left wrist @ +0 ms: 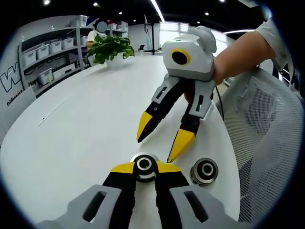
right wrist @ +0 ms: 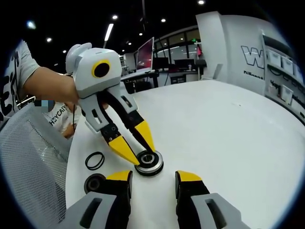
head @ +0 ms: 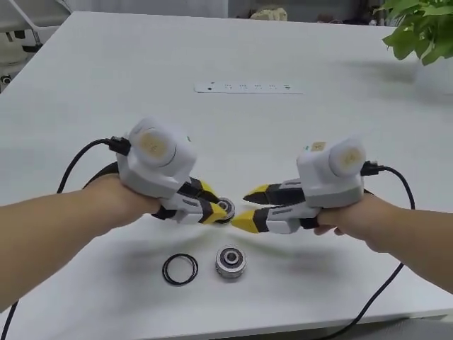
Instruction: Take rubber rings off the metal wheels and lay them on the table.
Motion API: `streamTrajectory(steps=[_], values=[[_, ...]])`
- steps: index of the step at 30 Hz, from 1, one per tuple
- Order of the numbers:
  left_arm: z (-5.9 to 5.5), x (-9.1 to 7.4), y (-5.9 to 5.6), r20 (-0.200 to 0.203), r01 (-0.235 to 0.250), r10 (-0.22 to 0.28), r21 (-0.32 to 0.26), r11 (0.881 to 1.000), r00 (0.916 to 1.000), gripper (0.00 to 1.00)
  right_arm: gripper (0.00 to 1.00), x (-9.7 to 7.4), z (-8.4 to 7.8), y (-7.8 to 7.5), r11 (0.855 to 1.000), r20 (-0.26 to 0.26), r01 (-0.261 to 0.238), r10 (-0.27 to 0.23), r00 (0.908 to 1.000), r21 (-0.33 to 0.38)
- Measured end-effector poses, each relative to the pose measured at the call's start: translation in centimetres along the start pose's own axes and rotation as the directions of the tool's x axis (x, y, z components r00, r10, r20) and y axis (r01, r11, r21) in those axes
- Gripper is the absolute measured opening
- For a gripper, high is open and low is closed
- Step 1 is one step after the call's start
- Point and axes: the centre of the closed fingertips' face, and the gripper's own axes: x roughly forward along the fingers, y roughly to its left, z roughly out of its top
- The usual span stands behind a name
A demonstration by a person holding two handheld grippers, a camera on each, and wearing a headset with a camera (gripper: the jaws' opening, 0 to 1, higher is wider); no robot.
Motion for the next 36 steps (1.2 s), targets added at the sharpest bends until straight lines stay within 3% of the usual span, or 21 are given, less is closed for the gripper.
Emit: streamTrajectory(steps=[22,28,36], values=[[-0.1,0.4,0.2,-0.002,-0.037,0.037,-0.01,0.999,0.9993,0.08,0.29,2.0,0.0,0.8,1.0,0.001,0.017,-0.017,0.9999,-0.013],[-0.1,0.4,0.3,-0.002,-0.04,0.04,-0.013,0.999,0.9992,0.08,0.26,2.2,0.1,0.6,0.999,0.007,0.044,-0.044,0.999,-0.022],[0.0,0.4,0.3,-0.001,-0.043,0.043,-0.017,0.999,0.9991,0.08,0.23,1.8,0.0,0.6,0.998,-0.006,0.04,-0.041,0.9992,-0.045]])
